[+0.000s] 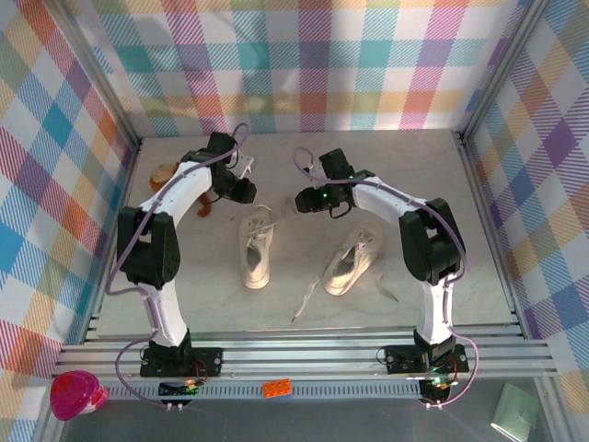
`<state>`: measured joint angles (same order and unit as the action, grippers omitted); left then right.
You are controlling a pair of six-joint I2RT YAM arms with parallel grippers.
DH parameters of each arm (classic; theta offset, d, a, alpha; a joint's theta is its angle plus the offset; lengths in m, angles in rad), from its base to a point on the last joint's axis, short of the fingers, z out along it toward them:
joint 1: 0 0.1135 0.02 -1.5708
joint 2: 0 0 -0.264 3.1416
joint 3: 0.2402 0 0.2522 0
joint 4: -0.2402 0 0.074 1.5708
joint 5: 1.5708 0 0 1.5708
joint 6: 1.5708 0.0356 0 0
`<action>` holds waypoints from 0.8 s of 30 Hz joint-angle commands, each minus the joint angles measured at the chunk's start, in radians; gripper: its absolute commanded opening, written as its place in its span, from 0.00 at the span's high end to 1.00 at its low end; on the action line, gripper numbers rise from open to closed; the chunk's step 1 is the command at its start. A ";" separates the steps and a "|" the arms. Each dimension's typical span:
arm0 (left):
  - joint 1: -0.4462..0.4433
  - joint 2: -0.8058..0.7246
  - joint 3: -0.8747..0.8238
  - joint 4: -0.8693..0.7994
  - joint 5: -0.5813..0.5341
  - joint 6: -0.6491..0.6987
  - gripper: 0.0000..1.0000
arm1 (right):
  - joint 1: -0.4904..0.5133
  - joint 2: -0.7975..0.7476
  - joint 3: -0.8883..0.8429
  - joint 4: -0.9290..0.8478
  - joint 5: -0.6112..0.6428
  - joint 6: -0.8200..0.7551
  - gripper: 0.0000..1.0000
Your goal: Tie the shoes
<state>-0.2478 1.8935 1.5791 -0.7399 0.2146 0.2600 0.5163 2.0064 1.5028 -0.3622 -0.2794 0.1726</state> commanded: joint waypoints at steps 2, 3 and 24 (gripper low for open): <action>-0.098 -0.110 -0.091 0.065 -0.036 0.081 0.63 | 0.000 0.065 0.099 -0.090 0.081 0.002 0.58; -0.117 -0.117 -0.113 0.072 -0.058 0.099 0.63 | 0.000 0.088 0.135 -0.132 0.102 -0.007 0.58; -0.229 -0.078 -0.180 0.006 -0.170 0.261 0.60 | -0.033 0.127 0.143 -0.170 0.117 0.003 0.58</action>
<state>-0.4610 1.8057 1.4117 -0.7067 0.0422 0.4938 0.4896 2.1262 1.6493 -0.5179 -0.1635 0.1726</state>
